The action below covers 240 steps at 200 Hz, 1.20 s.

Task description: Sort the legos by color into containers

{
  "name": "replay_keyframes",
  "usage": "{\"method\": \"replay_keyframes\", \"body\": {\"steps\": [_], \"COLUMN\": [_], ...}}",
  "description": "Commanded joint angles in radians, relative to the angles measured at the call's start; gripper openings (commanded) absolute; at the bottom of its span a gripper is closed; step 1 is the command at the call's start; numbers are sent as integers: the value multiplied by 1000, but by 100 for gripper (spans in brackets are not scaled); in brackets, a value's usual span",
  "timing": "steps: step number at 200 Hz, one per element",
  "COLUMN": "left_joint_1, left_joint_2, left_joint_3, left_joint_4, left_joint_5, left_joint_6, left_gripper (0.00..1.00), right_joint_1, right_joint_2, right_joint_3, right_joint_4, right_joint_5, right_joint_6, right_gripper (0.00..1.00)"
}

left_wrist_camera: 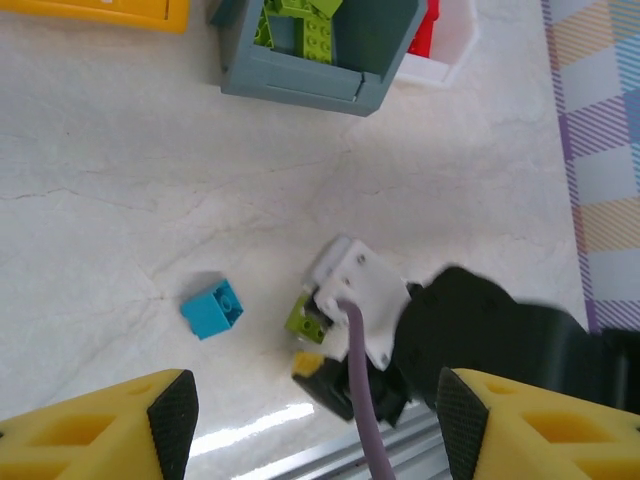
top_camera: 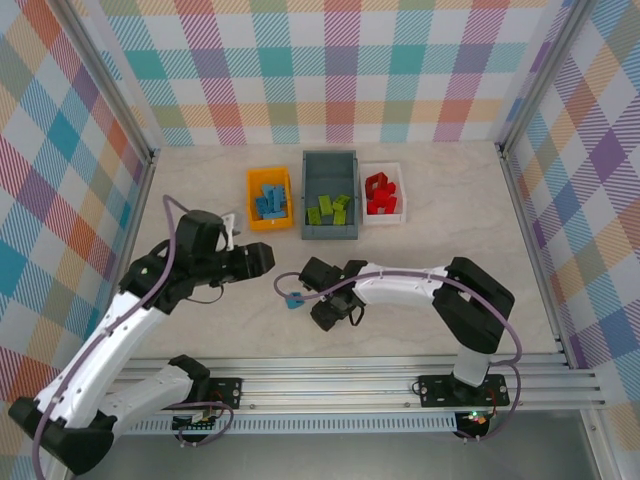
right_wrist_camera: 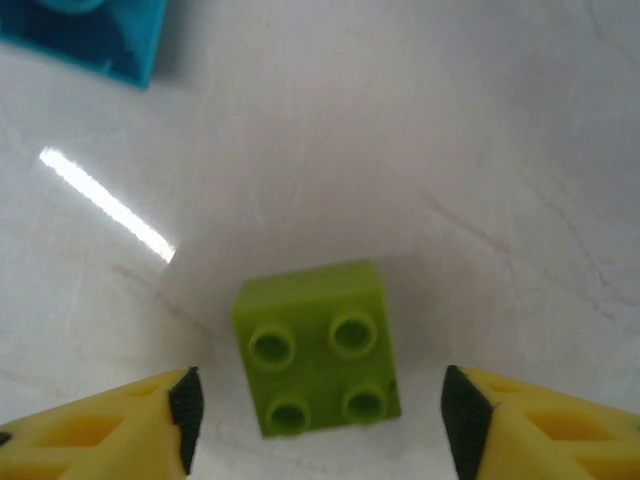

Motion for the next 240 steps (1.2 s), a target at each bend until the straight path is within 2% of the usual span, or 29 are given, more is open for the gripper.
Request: {"method": "replay_keyframes", "body": {"steps": [1, 24, 65, 90, 121, 143, 177, 240], "left_joint_1": [-4, -4, -4, -4, -4, -4, -4, -10], "left_joint_2": [-46, -45, -30, -18, 10, 46, 86, 137], "left_joint_3": [-2, 2, 22, 48, 86, 108, 112, 75], "left_joint_4": [-80, -81, -60, -50, -1, 43, 122, 202], "left_joint_5": [16, 13, 16, 26, 31, 24, -9, 1], "left_joint_6": [-15, -17, -18, -16, -16, -9, -9, -13], "left_gripper": [66, 66, 66, 66, 67, 67, 67, 67], "right_joint_1": [-13, -14, -16, -45, -179, -262, -362, -457], "right_joint_2": [27, 32, 15, -74, -125, -41, 180, 569], "right_joint_3": [37, 40, 32, 41, 169, 332, 653, 1198], "right_joint_4": [-2, 5, 3, -12, -51, -65, -120, -244], "right_joint_5": [-13, -21, -17, -4, -20, -41, -46, -63], "right_joint_6": [-28, -21, -1, 29, 63, 84, 126, 135], "right_gripper": [59, 48, 37, 35, 37, 36, 36, 36]}}
